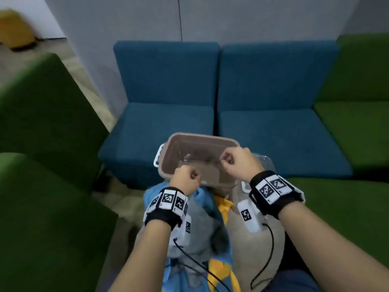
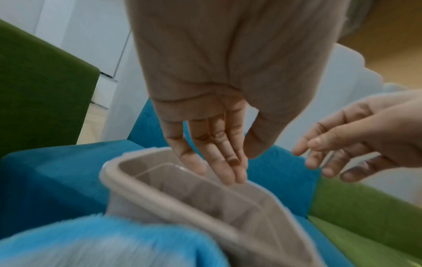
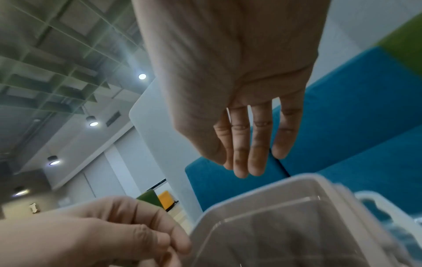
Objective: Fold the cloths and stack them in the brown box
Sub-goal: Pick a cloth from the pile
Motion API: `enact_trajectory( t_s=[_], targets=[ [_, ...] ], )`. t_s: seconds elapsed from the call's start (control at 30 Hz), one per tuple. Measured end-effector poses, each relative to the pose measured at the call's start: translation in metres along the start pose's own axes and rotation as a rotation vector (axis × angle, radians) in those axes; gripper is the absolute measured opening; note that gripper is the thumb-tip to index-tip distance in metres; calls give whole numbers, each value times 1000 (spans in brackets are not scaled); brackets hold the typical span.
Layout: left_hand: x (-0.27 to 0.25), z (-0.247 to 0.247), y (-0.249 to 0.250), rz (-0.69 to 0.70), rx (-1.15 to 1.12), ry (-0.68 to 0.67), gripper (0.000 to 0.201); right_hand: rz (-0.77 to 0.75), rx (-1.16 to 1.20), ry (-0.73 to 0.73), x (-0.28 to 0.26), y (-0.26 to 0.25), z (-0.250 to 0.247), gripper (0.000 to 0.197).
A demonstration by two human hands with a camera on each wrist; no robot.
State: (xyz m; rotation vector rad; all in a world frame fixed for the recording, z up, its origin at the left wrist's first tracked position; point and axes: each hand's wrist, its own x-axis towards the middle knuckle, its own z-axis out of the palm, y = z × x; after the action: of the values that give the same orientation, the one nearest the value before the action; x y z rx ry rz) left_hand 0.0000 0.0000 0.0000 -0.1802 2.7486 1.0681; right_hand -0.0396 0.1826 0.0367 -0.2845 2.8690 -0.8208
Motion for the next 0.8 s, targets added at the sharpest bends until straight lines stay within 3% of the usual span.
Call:
enact_trajectory(
  t_s=[0.1,0.23,0.3,0.4,0.57,0.8],
  targets=[
    [-6,36,-37,10,38,40,12,-70,-26,33,-8,14,50,10],
    [-26,68,-66,4,5,216,12,-176,-10,78,-32,24,98,12],
    [-37,84,-72,7,-43,303,7,-193,-27,52,-46,26,112,11],
    [-51,100,-74,-20,-36,368,16,-145,-57,-48,-66,26,125,7],
    [-51,102,-81,-71,-118,349,23,-148,-132,-240,-86,27,138,10],
    [-56,102,-102,-6,-192,238,28,-95,-292,-267,-73,12,157,9]
  ],
)
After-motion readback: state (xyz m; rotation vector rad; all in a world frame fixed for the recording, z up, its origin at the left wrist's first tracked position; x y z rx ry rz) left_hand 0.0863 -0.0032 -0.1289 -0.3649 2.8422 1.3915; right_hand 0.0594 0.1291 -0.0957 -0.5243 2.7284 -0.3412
